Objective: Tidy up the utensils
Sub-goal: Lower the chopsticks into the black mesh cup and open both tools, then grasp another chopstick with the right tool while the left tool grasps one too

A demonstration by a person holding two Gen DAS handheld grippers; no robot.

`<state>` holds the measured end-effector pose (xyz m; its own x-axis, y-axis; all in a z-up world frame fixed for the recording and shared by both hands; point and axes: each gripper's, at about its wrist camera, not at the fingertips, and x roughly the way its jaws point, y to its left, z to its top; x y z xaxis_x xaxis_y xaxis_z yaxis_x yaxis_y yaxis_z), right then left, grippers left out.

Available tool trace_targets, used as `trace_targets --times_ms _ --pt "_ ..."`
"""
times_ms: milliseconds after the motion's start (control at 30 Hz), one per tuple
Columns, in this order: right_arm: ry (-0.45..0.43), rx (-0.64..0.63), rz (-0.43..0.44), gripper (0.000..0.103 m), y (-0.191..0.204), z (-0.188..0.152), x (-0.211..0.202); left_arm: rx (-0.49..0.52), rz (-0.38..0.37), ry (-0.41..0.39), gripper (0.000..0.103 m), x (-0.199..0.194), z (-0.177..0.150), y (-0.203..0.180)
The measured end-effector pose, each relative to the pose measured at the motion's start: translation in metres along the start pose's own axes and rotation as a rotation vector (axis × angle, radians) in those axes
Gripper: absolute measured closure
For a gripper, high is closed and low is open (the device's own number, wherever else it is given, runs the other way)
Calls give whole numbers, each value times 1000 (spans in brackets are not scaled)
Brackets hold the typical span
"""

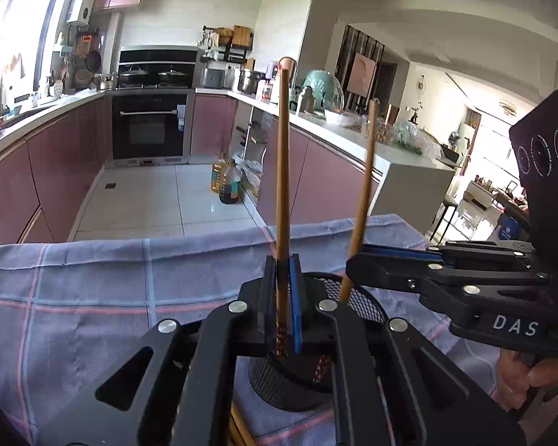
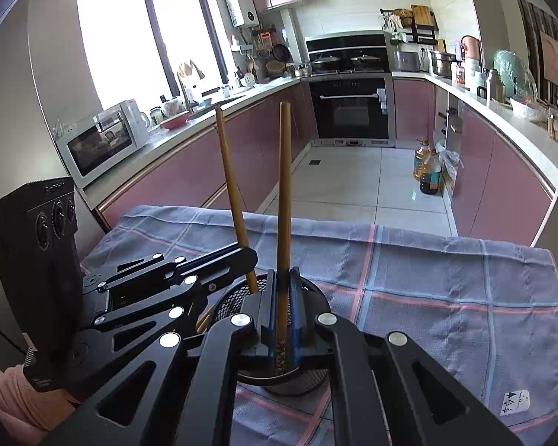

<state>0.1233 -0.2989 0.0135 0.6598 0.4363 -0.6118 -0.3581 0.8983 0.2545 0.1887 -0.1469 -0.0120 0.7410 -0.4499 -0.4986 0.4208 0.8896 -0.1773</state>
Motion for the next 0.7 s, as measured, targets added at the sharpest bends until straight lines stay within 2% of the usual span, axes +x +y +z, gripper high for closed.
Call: trace_targets --times_ms 67,133,200,300,400,533,600,700 --pt "2 20 -7 95 -2 -1 5 14 6 11 95 1 -4 3" --pt "-6 31 -16 95 -1 -3 6 20 10 11 89 -1 -4 4" --pt "-22 38 -29 87 0 -5 4 21 13 2 88 -9 -4 7" --pt "-53 41 -32 74 5 -8 -6 11 20 -19 79 -23 -1 13" --pt "-81 33 -12 71 12 -14 -19 11 24 -39 73 -44 -3 25" --pt "-119 -23 29 57 32 -26 -40 13 37 -74 64 -82 -9 36" --pt "-119 -64 46 52 45 -37 -47 14 55 -67 63 -96 -15 44" --pt "-89 -98 72 51 60 -53 -46 27 104 -42 61 -112 -33 57"
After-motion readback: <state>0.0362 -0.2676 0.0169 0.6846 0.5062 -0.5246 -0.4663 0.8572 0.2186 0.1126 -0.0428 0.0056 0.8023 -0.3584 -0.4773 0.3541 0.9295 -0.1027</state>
